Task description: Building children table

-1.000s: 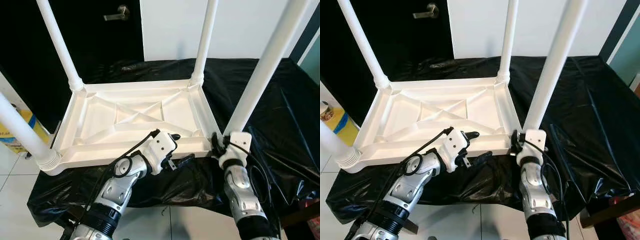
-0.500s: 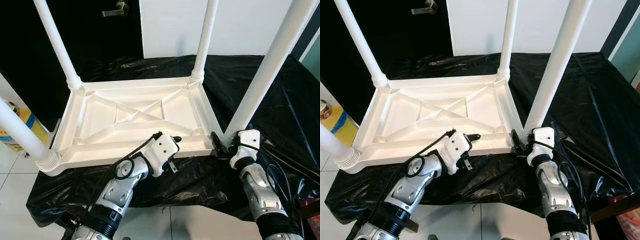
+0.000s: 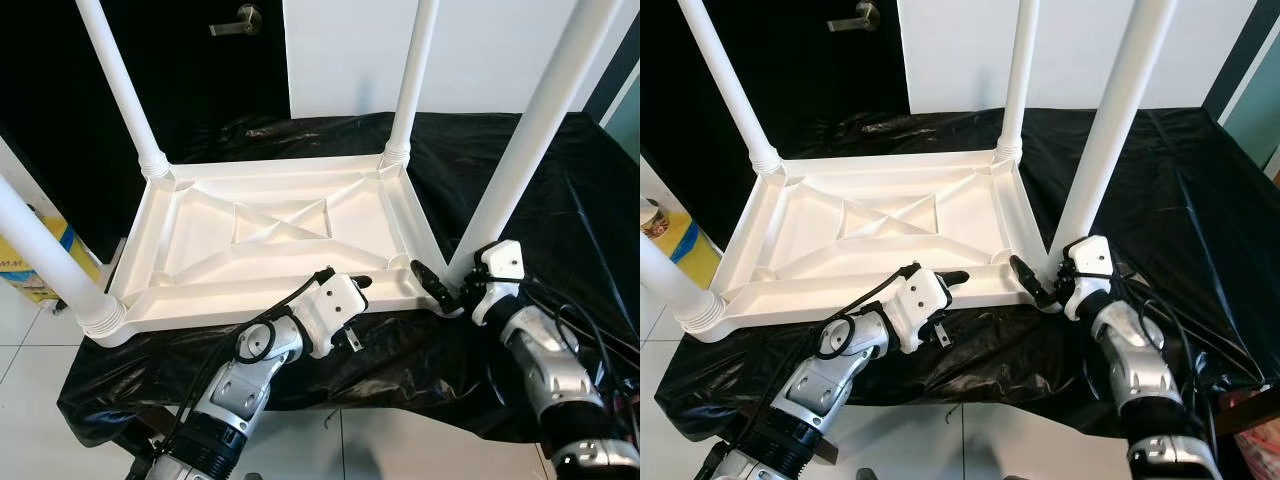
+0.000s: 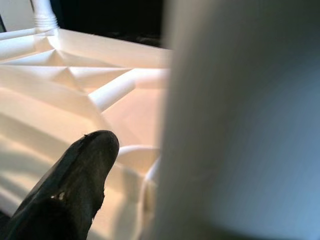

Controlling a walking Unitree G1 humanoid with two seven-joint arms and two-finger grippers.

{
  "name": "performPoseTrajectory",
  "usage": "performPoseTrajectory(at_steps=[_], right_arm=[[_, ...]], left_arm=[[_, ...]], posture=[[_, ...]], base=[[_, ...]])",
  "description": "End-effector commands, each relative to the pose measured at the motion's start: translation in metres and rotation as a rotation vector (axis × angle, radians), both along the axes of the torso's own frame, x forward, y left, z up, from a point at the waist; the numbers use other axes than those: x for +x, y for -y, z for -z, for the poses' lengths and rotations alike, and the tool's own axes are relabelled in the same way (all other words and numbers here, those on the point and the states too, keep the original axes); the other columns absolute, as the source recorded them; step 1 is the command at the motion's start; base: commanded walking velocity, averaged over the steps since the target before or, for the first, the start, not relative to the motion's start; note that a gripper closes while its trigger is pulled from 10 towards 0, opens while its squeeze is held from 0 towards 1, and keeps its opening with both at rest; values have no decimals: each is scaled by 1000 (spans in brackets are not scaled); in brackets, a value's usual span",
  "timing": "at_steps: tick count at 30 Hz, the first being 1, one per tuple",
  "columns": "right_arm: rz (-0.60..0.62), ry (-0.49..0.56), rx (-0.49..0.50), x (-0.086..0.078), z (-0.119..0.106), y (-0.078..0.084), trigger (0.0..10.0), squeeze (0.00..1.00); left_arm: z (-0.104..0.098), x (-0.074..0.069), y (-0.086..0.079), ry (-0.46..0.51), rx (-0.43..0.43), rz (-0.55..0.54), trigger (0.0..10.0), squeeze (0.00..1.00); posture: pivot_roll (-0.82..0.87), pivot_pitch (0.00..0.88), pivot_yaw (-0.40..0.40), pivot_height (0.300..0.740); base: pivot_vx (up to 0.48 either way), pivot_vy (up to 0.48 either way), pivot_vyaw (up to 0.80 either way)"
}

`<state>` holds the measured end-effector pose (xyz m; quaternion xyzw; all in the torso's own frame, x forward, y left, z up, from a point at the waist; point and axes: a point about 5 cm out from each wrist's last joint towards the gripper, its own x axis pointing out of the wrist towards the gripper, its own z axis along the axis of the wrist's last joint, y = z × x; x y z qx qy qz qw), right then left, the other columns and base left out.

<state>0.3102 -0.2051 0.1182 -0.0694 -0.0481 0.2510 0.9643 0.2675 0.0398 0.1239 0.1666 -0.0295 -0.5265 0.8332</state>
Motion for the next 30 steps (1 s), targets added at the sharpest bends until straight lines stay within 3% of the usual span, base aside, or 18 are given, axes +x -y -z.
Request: performPoseTrajectory(at_steps=[1,2,5,6,13,14,17,18,27,30], right_arm=[[-29,-16,-17,1,2,-1,8000,0],[-32,-19,-17,1,3,0,2549,0],[-36,-20,-21,1,4,1,2549,0],[-36,-26,-22,0,6,1,0,0],[-28,-54,-11,-4,14,4,0,0],[-1,-76,0,-7,20,5,3647,0],[9,-81,3,-9,22,5,3647,0],[19,-89,15,-10,25,5,10000,0],[89,-110,72,-15,32,-2,10000,0],[185,-119,83,-16,34,-5,10000,0]], left_arm=[[-1,0,3,21,10,-26,10000,0],[-1,1,3,26,19,-24,10000,0],[0,0,4,33,29,-20,10000,0],[-1,0,6,33,26,-20,10000,0],[-2,-2,8,30,15,-17,10000,0],[-1,-3,9,26,17,-12,10000,0],[0,-4,9,25,18,-11,10000,0],[0,-4,8,23,19,-10,10000,0],[1,-5,8,19,22,-6,10000,0],[2,-6,9,15,22,-4,10000,0]], posture=[[-17,0,-22,740],[-16,0,-24,740],[-15,0,-24,740],[-14,0,-25,740],[-17,0,-21,740],[-20,0,-16,740],[-20,0,-16,740],[-21,0,-16,740],[-29,0,-17,740],[-32,0,-20,740]], base=[[0,0,0],[0,0,0],[0,0,0],[0,0,0],[0,0,0],[0,0,0],[0,0,0],[0,0,0],[0,0,0],[0,0,0]])
